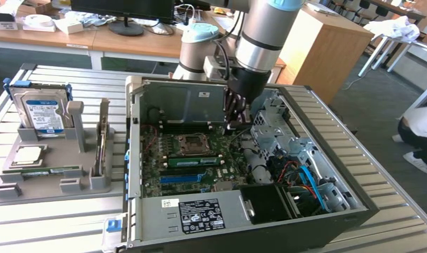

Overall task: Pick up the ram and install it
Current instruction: 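Press down the ram until it locks into place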

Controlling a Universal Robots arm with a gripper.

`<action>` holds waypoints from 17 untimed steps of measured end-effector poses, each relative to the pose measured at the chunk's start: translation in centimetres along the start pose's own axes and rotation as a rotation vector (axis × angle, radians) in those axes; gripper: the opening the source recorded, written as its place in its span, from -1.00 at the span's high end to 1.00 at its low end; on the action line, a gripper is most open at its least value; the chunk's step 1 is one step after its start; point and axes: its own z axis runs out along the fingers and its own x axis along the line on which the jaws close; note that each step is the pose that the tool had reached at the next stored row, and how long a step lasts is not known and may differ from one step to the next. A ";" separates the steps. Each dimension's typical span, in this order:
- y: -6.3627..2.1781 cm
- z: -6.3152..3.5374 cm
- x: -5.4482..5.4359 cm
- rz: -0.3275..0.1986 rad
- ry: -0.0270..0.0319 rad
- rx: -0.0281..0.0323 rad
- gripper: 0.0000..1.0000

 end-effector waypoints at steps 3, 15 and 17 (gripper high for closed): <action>0.00 0.09 0.0 0.000 -0.0001 0.0000 0.80; -0.02 0.63 0.0 0.000 0.0003 -0.0005 0.80; -0.03 0.77 0.0 0.000 0.0005 -0.0007 0.80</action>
